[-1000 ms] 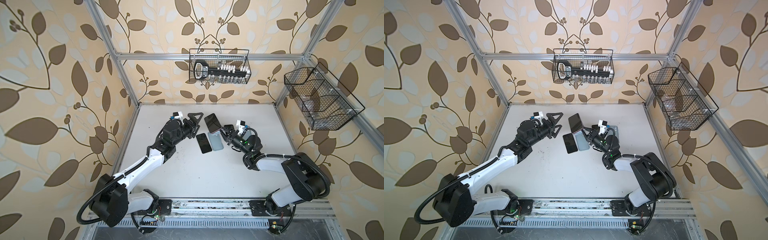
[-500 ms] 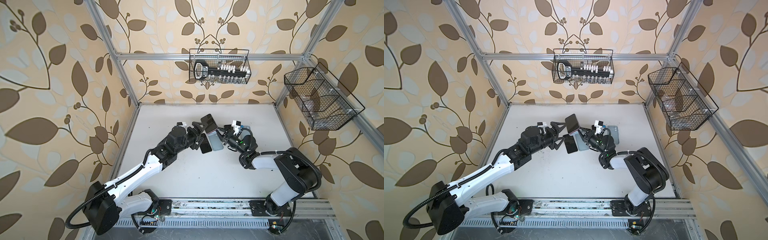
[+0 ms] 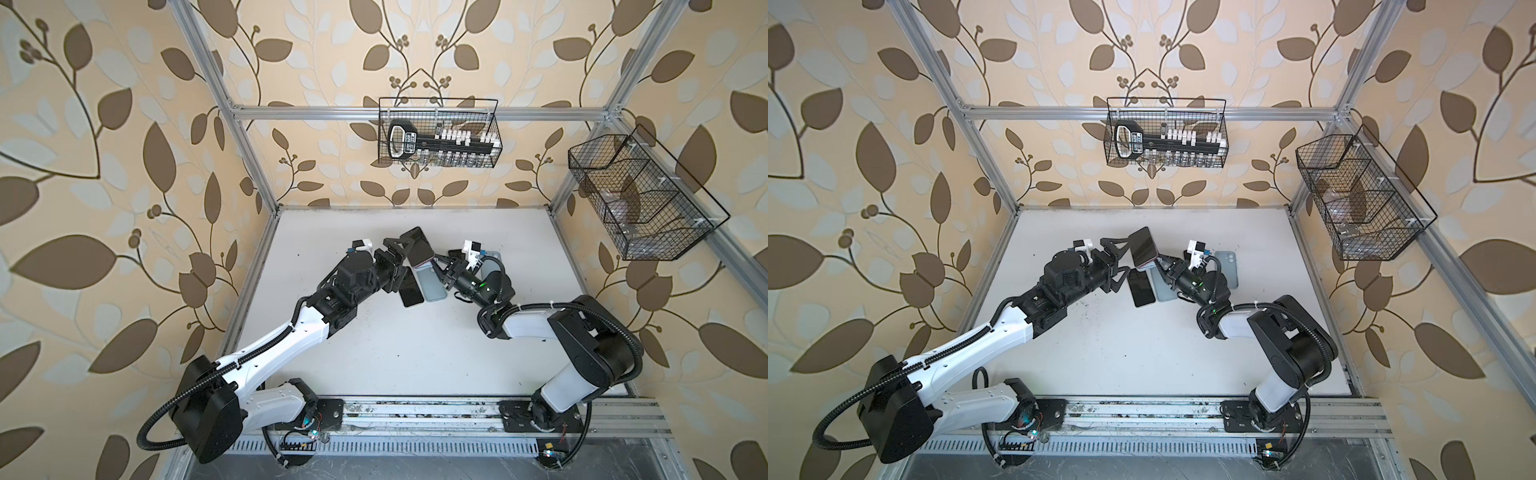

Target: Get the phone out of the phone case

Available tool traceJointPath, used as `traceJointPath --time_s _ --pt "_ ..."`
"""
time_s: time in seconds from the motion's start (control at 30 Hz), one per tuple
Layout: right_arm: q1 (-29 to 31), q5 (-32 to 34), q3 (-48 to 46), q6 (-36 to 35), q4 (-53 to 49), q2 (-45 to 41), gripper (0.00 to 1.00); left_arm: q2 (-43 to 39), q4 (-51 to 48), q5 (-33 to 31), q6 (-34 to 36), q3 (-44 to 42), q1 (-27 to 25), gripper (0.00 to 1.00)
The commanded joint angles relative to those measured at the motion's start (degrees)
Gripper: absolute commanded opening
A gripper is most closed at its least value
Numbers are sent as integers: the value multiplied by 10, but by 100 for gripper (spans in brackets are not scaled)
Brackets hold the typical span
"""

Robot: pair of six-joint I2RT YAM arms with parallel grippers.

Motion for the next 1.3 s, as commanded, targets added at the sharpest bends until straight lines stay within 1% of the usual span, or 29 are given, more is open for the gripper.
traceJointPath --time_s 0.0,0.27,0.77,1.27 --pt "6 9 6 18 76 -15 0 4 36 -10 10 9 0 99" --pt "14 14 8 18 79 -15 0 24 56 9 1 13 0 99" --pt "27 17 10 9 75 -7 0 26 83 0 3 17 0 99" --pt "32 21 8 -13 58 -4 0 24 52 20 8 44 -2 99"
